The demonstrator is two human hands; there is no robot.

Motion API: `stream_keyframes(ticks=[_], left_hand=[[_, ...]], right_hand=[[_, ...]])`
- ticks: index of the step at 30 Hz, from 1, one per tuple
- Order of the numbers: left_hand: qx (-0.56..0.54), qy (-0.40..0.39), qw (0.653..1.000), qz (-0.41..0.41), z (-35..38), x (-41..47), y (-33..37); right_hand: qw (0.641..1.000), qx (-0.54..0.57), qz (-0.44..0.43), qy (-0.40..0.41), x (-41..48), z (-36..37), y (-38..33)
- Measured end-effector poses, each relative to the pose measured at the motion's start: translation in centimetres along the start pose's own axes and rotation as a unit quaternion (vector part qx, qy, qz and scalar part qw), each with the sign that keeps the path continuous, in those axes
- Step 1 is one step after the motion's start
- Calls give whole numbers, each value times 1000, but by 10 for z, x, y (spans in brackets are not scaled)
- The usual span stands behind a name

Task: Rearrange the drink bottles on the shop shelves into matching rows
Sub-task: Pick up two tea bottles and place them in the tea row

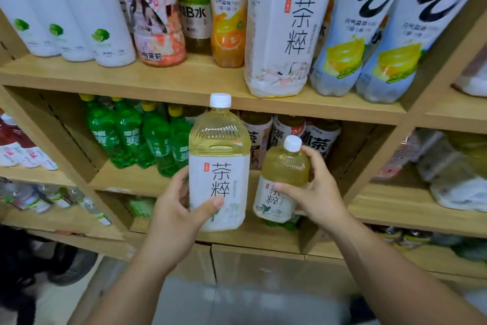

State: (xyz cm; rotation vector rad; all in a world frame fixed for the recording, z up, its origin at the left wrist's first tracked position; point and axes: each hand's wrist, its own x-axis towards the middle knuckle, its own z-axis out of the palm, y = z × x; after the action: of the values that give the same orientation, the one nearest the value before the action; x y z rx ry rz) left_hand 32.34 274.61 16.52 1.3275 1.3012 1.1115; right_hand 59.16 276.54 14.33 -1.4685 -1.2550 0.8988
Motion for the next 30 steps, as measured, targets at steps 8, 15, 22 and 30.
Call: stream_keyframes(ticks=[8,15,22,30], left_hand=[[-19,-42,999,-16,80,-25,-2],[-18,-49,999,-8,179,-76,18],[-36,-53,998,26,307,-127,49],[-53,-79,989,110,402,-148,143]], right_hand=[[999,20,-33,2,-40,-97,-11],[999,4,-54,-5,-79,-218,0],[997,-26,-73,10,-121,-362,13],[985,-20,-147,84,-134,-480,-31]])
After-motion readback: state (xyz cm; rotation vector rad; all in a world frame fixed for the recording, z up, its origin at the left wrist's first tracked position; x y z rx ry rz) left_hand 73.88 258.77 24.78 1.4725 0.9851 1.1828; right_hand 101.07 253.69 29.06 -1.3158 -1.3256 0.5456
